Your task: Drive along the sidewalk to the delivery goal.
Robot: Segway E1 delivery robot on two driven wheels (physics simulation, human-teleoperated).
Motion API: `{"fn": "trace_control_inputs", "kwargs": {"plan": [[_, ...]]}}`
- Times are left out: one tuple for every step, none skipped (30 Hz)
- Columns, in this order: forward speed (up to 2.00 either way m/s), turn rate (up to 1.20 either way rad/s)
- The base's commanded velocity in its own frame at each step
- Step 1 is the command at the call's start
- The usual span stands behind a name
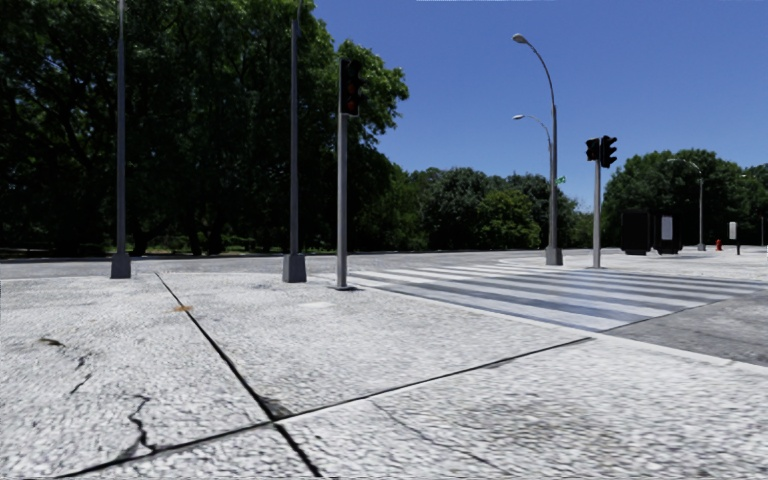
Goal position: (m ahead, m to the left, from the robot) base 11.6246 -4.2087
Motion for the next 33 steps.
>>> {"fn": "trace_control_inputs", "kwargs": {"plan": [[2.00,-0.26],[2.00,-0.02],[2.00,0.00],[2.00,0.00],[2.00,0.00],[2.00,0.00],[2.00,0.00],[2.00,0.00],[2.00,0.00],[2.00,0.00],[2.00,0.00],[2.00,0.00],[2.00,0.00],[2.00,0.00],[2.00,0.00],[2.00,0.00],[2.00,0.00],[2.00,0.00],[2.00,0.00],[2.00,0.00],[2.00,0.00],[2.00,0.00],[2.00,0.00],[2.00,-0.06],[2.00,-0.18],[2.00,-0.18],[2.00,-0.22],[1.98,-0.23],[1.87,-0.23],[1.79,-0.23],[1.74,-0.24],[1.74,-0.26],[1.74,-0.26]]}}
